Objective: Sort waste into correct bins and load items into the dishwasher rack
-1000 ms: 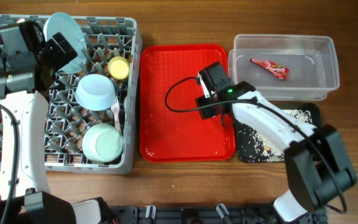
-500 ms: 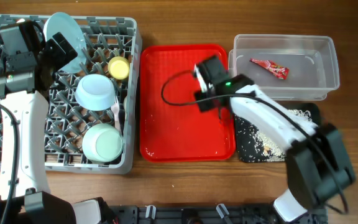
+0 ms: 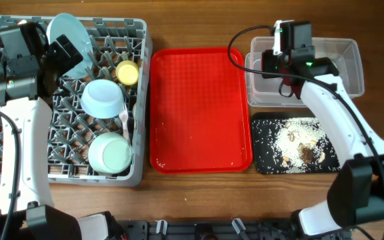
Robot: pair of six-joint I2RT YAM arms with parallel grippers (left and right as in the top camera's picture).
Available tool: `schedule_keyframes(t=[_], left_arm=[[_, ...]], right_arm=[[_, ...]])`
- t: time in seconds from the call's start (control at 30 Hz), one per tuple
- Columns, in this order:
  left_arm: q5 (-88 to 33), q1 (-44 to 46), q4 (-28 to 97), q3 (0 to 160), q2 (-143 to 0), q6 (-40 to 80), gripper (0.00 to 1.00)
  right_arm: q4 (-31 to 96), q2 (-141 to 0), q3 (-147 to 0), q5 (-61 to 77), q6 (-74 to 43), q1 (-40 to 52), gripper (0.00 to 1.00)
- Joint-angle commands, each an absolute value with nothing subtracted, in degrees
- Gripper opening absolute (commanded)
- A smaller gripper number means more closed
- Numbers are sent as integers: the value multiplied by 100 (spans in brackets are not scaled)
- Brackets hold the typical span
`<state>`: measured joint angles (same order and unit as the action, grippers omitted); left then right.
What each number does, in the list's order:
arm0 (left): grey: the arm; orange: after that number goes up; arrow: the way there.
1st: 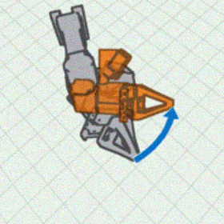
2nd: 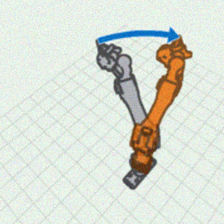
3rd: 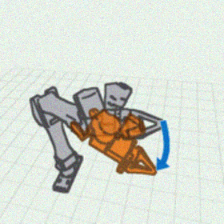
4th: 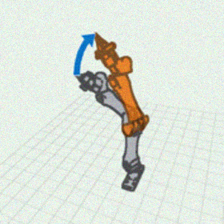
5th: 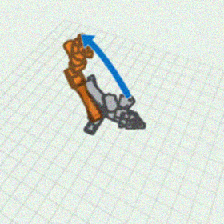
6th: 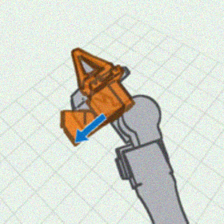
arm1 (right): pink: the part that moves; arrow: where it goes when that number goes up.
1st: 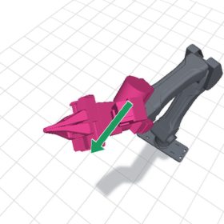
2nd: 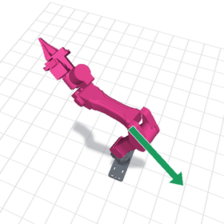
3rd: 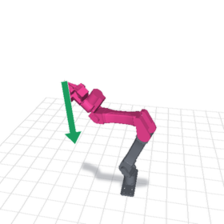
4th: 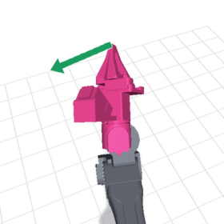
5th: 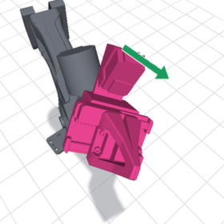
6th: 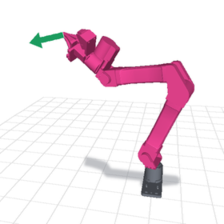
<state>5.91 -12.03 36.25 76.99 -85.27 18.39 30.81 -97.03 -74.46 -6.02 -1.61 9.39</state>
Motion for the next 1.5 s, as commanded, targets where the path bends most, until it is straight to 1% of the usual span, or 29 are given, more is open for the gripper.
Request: schedule_keyframes(t=[0.0, 0.03, 0.07, 0.2, 0.27, 0.3, 0.33, 0.47, 0.8, 0.87, 1.03, 1.17, 1.23, 1.37, 1.47], left_arm=[[561, -1216, 3610, 7673, -8431, 1911, 100], [561, -1216, 3610, 7673, -8431, 1911, 100], [561, -1216, 3610, 7673, -8431, 1911, 100], [561, -1216, 3610, 7673, -8431, 1914, 100], [561, -1216, 3610, 7673, -8431, 1911, 100], [561, -1216, 3610, 7673, -8431, 1911, 100], [561, -1216, 3610, 7673, -8431, 1911, 100], [561, -1216, 3610, 7673, -8431, 1911, 100], [561, -1216, 3610, 7673, -8431, 1911, 100], [561, -1216, 3610, 7673, -8431, 1911, 100], [561, -1216, 3610, 7673, -8431, 1911, 100], [561, -1216, 3610, 7673, -8431, 1911, 100], [561, -1216, 3610, 7673, -8431, 1911, 100], [561, -1216, 3610, 7673, -8431, 1911, 100], [561, -1216, 3610, 7673, -8431, 1911, 100]], right_arm=[[3162, -9841, -7413, -311, -152, 950, 61], [3164, -9841, -7413, -311, -150, 950, 80], [3159, -9841, -7413, -311, -150, 950, 86], [3227, -9502, -7529, -311, -152, 934, 88], [3361, -8980, -7686, 242, -145, 945, 88], [3336, -8621, -7695, 617, -148, 945, 91], [3339, -8403, -7695, 705, -152, 945, 100], [3358, -7732, -7693, 908, -165, 945, 100], [3378, -7789, -7642, 908, -167, 945, 100], [3393, -7623, -7642, 908, -161, 945, 100], [3395, -6235, -7642, 705, 8, 945, 100], [3391, -4812, -7463, 624, 784, 945, 100], [3393, -4012, -7059, 624, 1039, 945, 100], [3284, -2351, -6077, 628, 1046, 840, 100], [2746, -1081, -4890, 633, 1039, 521, 100]])
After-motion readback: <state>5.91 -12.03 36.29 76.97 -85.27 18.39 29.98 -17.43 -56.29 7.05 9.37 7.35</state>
